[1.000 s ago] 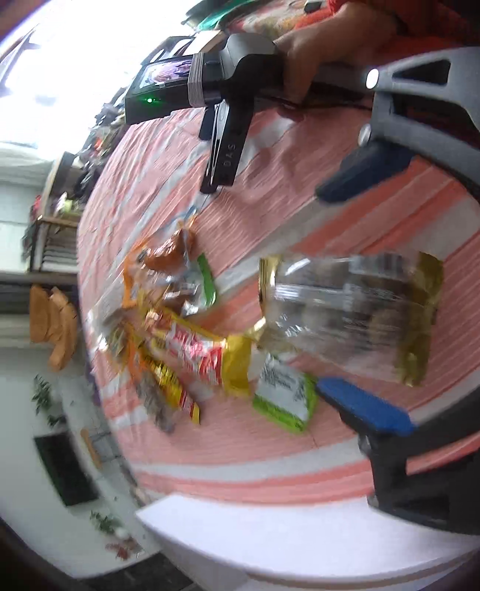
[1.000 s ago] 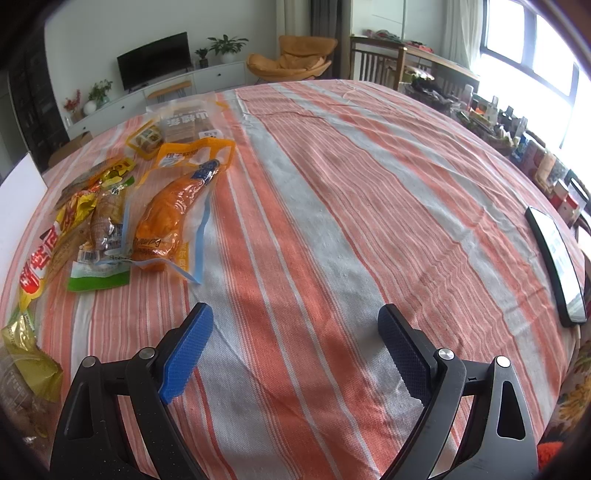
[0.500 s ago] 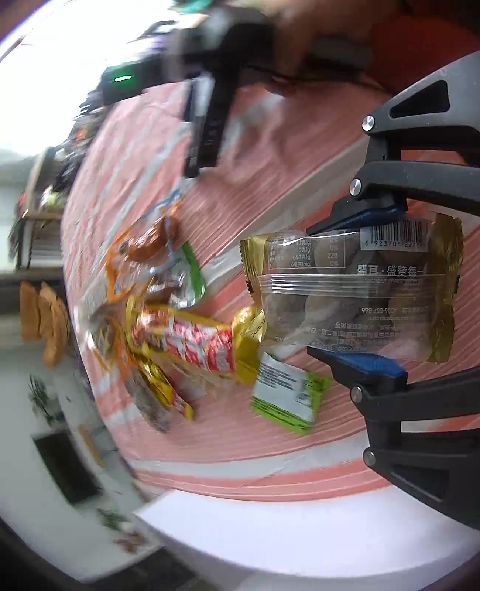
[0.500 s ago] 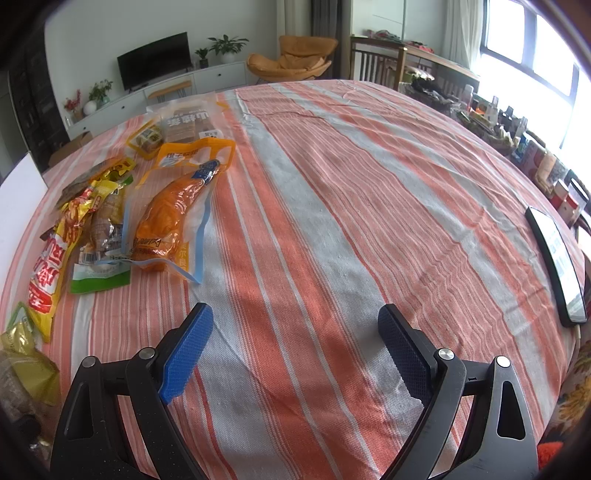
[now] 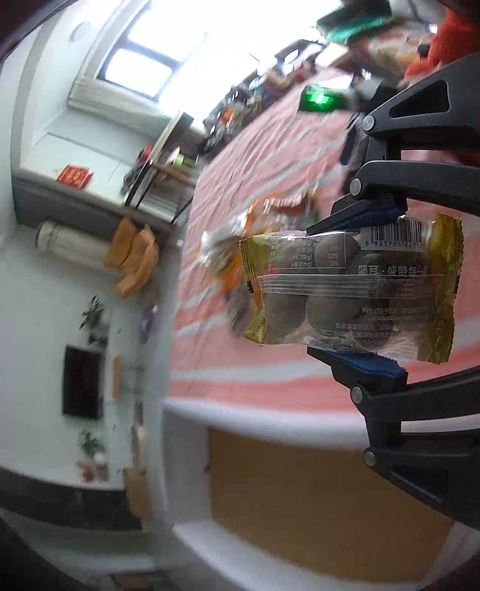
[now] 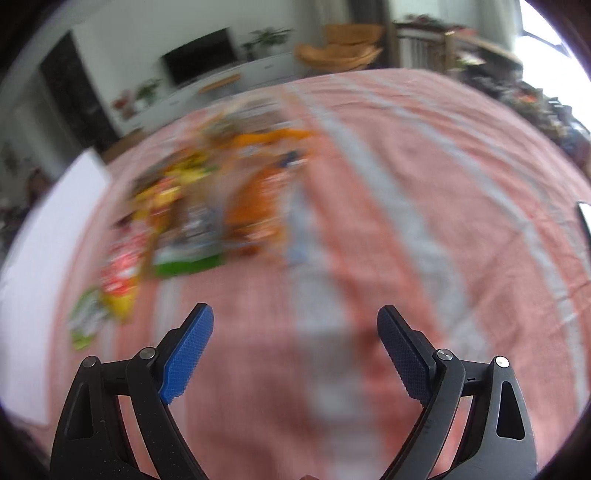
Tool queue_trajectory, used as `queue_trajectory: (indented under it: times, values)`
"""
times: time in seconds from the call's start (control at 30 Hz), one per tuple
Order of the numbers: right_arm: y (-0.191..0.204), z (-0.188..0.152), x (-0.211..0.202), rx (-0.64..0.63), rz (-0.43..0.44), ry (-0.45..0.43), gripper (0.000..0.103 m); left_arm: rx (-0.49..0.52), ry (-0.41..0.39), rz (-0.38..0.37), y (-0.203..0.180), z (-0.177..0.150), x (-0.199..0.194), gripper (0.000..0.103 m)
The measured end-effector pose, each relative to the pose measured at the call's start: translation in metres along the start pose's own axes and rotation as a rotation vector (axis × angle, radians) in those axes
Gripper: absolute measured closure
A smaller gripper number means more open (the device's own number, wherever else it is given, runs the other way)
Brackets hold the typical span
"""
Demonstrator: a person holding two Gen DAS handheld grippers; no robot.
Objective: Organize snacks
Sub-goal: 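Carry the snack bag with the left tool toward the white box while the right tool grasps the green-and-white packet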
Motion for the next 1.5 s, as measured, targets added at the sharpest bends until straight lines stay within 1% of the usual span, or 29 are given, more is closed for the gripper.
queue_trajectory:
  times: [0.03,0.13,0.17,0.23,0.33,0.47,0.5,0.57,0.6,0.63,0.7,0.73,0.77,0.83,0.9,0.97,1.03,1.1,1.13,1.17,1.23,1.27,1.3,1.37,1.4,1.43,1.47,1.5]
  values:
    - [0.017,-0.005,-0.005,-0.026,0.057,0.03,0.01,0.006,-0.007,0.021,0.004,-0.001,-0.002,0.049]
    - [0.072,-0.017,-0.016,-0.066,0.254,0.14,0.011,-0.008,-0.009,0.024,0.012,-0.006,-0.005,0.049]
    - [0.089,-0.018,-0.018,-0.07,0.303,0.171,0.012,-0.016,-0.009,0.021,0.015,-0.007,-0.006,0.049]
    - [0.115,-0.013,-0.017,-0.063,0.351,0.231,0.012,-0.02,-0.01,0.024,0.019,-0.008,-0.008,0.049]
    - [0.131,-0.007,-0.005,-0.004,0.366,0.309,0.012,-0.009,-0.022,0.042,0.023,-0.007,-0.012,0.048]
    - [0.145,-0.012,0.015,-0.007,0.337,0.346,0.012,-0.017,-0.039,0.048,0.029,-0.011,-0.022,0.048]
    - [0.146,-0.014,0.02,0.007,0.343,0.361,0.012,-0.022,-0.04,0.045,0.031,-0.011,-0.022,0.048]
    - [0.139,-0.009,0.034,0.054,0.354,0.365,0.012,-0.029,-0.043,0.044,0.034,-0.011,-0.023,0.048]
    - [0.138,-0.006,0.035,0.07,0.372,0.343,0.012,-0.033,-0.04,0.044,0.036,-0.011,-0.022,0.048]
    - [0.132,0.004,0.041,0.09,0.395,0.332,0.012,-0.035,-0.038,0.042,0.036,-0.013,-0.022,0.048]
    - [0.118,0.023,0.052,0.146,0.404,0.319,0.012,-0.046,-0.041,0.037,0.038,-0.014,-0.024,0.048]
    - [0.106,0.034,0.06,0.207,0.418,0.322,0.012,-0.054,-0.047,0.035,0.04,-0.015,-0.026,0.048]
    - [0.098,0.041,0.064,0.24,0.414,0.323,0.012,-0.059,-0.05,0.035,0.042,-0.016,-0.027,0.048]
    - [0.089,0.052,0.069,0.277,0.414,0.345,0.012,-0.069,-0.051,0.037,0.049,-0.019,-0.029,0.048]
    - [0.097,0.048,0.064,0.247,0.397,0.37,0.012,-0.079,-0.047,0.043,0.056,-0.02,-0.027,0.048]
    - [0.116,0.038,0.056,0.197,0.366,0.381,0.011,-0.09,-0.04,0.044,0.058,-0.022,-0.023,0.048]
    - [0.145,0.032,0.052,0.144,0.329,0.382,0.011,-0.1,-0.03,0.038,0.058,-0.025,-0.019,0.048]
    - [0.174,0.039,0.064,0.063,0.293,0.344,0.011,-0.093,-0.025,0.028,0.052,-0.025,-0.017,0.048]
    - [0.189,0.04,0.066,-0.005,0.259,0.318,0.011,-0.087,-0.024,0.027,0.051,-0.025,-0.017,0.048]
    - [0.205,0.039,0.069,-0.093,0.208,0.281,0.011,-0.081,-0.025,0.027,0.05,-0.025,-0.018,0.048]
    - [0.223,0.04,0.076,-0.244,0.123,0.202,0.013,-0.069,-0.027,0.03,0.049,-0.027,-0.022,0.048]
    - [0.224,0.039,0.076,-0.287,0.113,0.182,0.014,-0.066,-0.031,0.035,0.05,-0.028,-0.024,0.048]
    - [0.222,0.039,0.076,-0.329,0.114,0.169,0.015,-0.063,-0.037,0.046,0.054,-0.028,-0.028,0.048]
    - [0.214,0.031,0.072,-0.39,0.115,0.166,0.021,-0.064,-0.044,0.052,0.057,-0.028,-0.032,0.048]
    - [0.208,0.027,0.07,-0.407,0.123,0.17,0.021,-0.067,-0.048,0.051,0.059,-0.027,-0.034,0.048]
    - [0.195,0.023,0.071,-0.402,0.154,0.178,0.021,-0.066,-0.05,0.052,0.06,-0.027,-0.036,0.048]
    - [0.18,0.021,0.067,-0.379,0.21,0.19,0.018,-0.064,-0.053,0.056,0.059,-0.026,-0.036,0.048]
    - [0.167,0.021,0.065,-0.343,0.273,0.208,0.018,-0.06,-0.059,0.059,0.058,-0.025,-0.037,0.048]
Point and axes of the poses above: each gripper's, at about its wrist camera, not at the fingertips, and x roughly the way its jaws point, y to its left, z to its top, the point moved 1 cm from there along x, roughly the way its jaws point, and after that the axes turned 6 degrees about -z, right-handed, at the moved point
